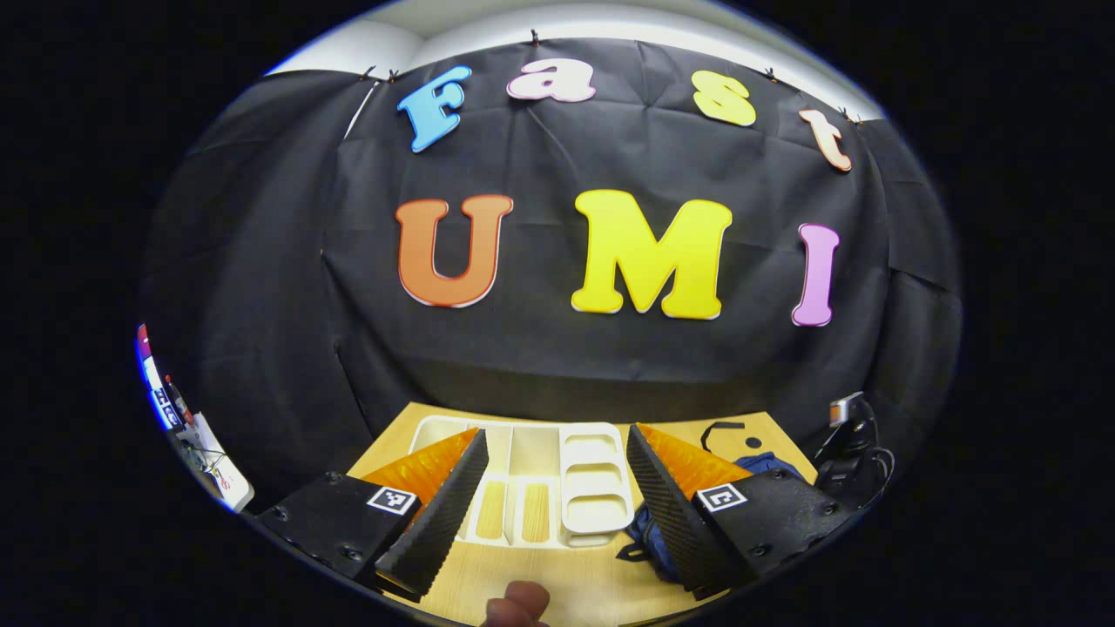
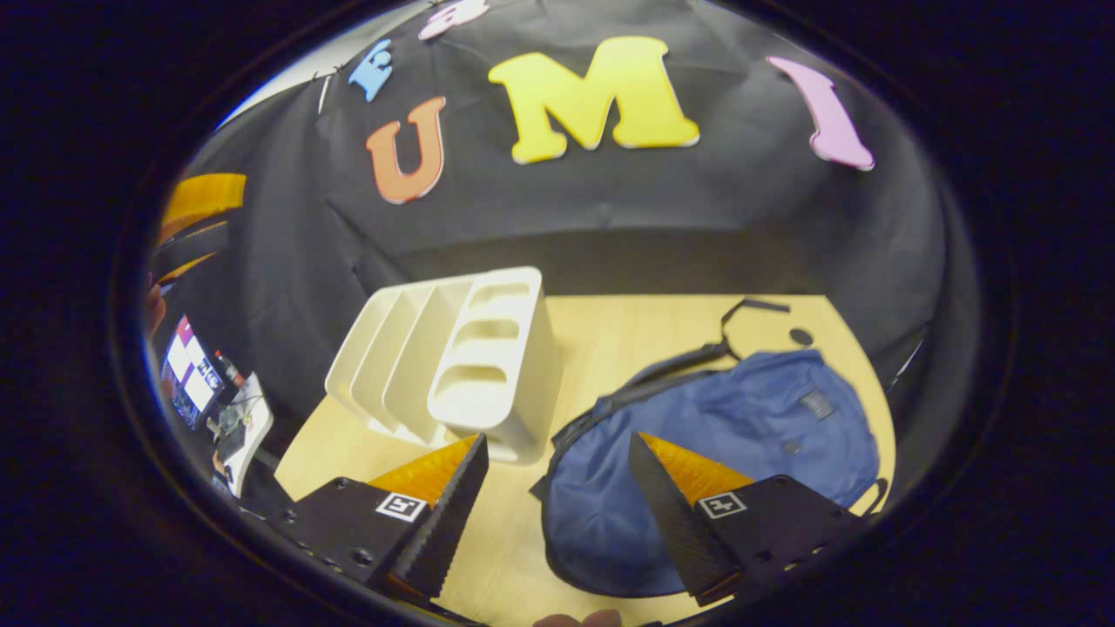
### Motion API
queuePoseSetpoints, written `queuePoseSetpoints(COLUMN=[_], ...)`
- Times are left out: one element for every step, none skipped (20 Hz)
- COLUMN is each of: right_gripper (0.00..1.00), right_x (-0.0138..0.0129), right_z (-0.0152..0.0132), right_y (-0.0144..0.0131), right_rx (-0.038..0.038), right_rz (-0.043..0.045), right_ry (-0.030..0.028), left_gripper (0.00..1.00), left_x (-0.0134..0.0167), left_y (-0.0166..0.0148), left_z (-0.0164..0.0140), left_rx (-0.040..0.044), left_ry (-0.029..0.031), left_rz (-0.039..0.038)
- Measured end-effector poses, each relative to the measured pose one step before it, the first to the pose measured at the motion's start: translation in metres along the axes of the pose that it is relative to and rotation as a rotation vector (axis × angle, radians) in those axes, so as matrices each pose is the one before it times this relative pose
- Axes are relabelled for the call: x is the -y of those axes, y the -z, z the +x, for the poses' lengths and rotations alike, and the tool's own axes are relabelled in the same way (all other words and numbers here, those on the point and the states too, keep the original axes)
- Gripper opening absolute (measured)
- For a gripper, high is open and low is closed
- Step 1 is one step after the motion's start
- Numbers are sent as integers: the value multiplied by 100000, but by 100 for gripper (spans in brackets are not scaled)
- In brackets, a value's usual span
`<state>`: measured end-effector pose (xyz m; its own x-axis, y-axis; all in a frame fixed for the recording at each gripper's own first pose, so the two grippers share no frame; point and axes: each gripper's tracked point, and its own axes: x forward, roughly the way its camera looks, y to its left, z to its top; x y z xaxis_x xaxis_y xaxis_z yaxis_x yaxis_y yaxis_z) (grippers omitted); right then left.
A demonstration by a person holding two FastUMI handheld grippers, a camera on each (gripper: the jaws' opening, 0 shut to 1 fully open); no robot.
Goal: Open the schoolbag, grab two books from the bookshelf and put them into the schoolbag.
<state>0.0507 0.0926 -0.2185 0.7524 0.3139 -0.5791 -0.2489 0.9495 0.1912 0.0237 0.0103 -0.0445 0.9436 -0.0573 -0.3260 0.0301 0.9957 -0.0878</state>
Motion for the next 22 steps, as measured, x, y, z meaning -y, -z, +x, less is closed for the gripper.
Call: queuePoseSetpoints(right_gripper=[97, 97, 93, 97, 97, 93, 96, 96, 96, 93, 93, 94, 94, 96, 94, 96, 96, 96, 97, 97, 97, 96], right_x=[747, 677, 750, 696, 706, 521, 655, 732, 438, 325, 216, 125, -3, 99, 248, 359, 153, 88, -48, 54, 111, 4], right_z=[-1333, -1218, -1077, -991, -913, -855, -751, -688, -693, -548, -513, -505, -336, -492, -286, -382, -345, -224, 33, -17, 186, 101], right_y=[-2153, -2256, -2090, -2109, -2019, -2117, -1844, -1747, -1269, -1354, -1021, -705, -704, -659, -491, -205, 118, -117, -120, -137, 45, 63], right_rx=[6549, 6011, 6084, 6361, 6626, 6364, 6035, 5097, 4177, 3902, 2419, 1620, 1109, 1604, 1519, 1082, 418, 324, 25, -4, -75, -156], right_rz=[-700, -858, -1426, -1771, -1850, -1739, -1520, -1377, -687, 239, 325, 356, 525, 982, 366, -92, -205, 306, 445, 317, 41, -71], right_ry=[2753, 2959, 2773, 2609, 2526, 2223, 2644, 3107, 2238, 1716, 1055, 337, 652, 317, 647, 930, 375, -190, -87, 162, 367, -89], left_gripper=[100, 100, 100, 100, 100, 100, 99, 100, 100, 100, 100, 100, 100, 100, 100, 100, 99, 100, 99, 99, 100, 100], left_x=[81, 212, 433, 338, 373, 678, 524, 485, 718, 755, 701, 297, 310, 276, 288, 350, 161, -157, -29, 284, 173, -57], left_y=[-1139, -1049, -1063, -880, -801, -645, -451, -127, -36, -13, -176, -1, -34, 159, 135, 260, 119, -67, 76, 64, 91, 92], left_z=[80, -82, -75, 265, 67, 2, 12, -103, -117, -10, -132, -348, -225, -176, -222, -133, -156, 24, -26, -101, -89, 54], left_rx=[3896, 3424, 3080, 2562, 1891, 1371, 673, -26, 46, 247, 599, 820, 623, 754, 435, 109, 325, 151, -57, -82, -40, -274], left_ry=[-300, 301, 822, 574, 720, 831, 1092, 548, 1046, 1632, 1045, 791, 379, 395, 158, 493, 1, -763, -6, 501, 762, 194], left_rz=[752, 1048, 1266, 905, 479, -436, -657, -515, -177, 150, 37, 268, 242, -87, -224, -383, 14, 223, -635, -835, -699, -456])
